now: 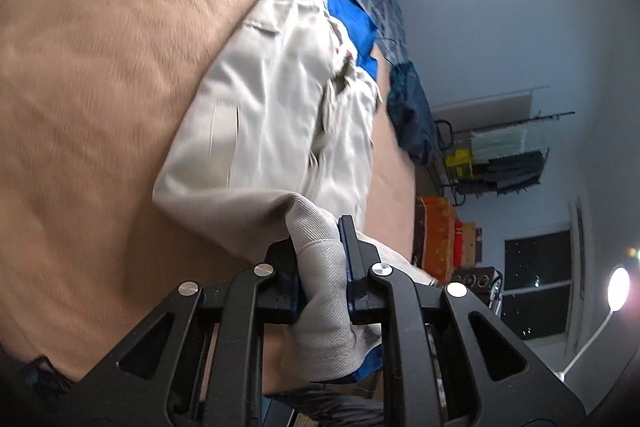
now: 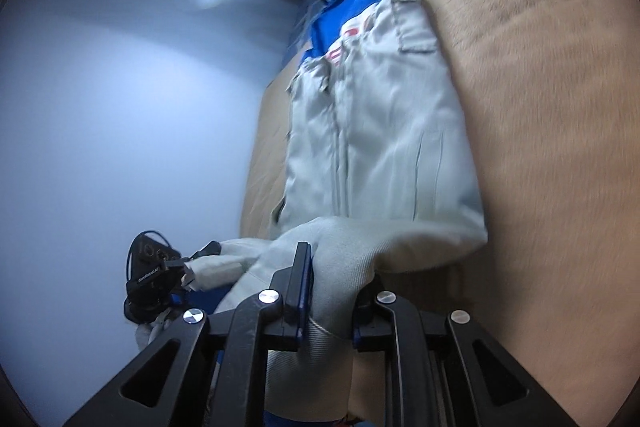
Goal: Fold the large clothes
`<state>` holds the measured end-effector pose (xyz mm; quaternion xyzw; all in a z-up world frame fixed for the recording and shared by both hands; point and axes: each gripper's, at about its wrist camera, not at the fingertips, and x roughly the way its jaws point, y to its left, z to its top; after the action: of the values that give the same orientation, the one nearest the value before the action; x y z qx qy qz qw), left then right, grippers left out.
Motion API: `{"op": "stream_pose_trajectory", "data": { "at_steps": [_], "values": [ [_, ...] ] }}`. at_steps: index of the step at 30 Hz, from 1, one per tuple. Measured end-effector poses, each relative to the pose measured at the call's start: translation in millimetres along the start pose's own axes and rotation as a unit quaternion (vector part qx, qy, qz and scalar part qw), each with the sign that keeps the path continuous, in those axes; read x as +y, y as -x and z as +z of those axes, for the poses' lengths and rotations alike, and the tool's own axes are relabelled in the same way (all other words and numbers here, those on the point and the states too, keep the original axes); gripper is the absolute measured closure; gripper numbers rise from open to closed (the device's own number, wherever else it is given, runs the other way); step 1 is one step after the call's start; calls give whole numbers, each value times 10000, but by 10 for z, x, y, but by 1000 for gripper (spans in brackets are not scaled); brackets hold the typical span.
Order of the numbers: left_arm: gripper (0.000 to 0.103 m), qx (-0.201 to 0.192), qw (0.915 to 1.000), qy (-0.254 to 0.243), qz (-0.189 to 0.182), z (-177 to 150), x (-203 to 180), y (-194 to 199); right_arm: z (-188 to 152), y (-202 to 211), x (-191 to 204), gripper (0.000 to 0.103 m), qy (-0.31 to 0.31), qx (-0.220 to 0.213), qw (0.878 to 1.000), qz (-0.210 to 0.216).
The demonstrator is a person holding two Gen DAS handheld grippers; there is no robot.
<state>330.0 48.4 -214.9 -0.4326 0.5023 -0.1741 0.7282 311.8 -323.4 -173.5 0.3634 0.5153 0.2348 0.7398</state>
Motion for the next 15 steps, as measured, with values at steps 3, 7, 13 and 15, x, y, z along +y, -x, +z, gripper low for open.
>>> {"op": "stream_pose_trajectory", "data": {
  "at_steps": [3, 7, 13, 15],
  "values": [
    [89, -46, 9998, 118, 166, 166, 57, -136, 194, -81, -131, 89, -248, -5, 9996, -105],
    [89, -32, 9990, 172, 402, 355, 168, -363, 386, -241, -262, 89, -407, 36, 9989, -208],
    [89, 82, 9979, 249, 596, 540, 334, -658, 590, -512, -484, 88, -590, 198, 9976, -310],
    [89, 132, 9976, 282, 621, 585, 372, -718, 622, -550, -552, 84, -693, 242, 9969, -276]
  ]
}}
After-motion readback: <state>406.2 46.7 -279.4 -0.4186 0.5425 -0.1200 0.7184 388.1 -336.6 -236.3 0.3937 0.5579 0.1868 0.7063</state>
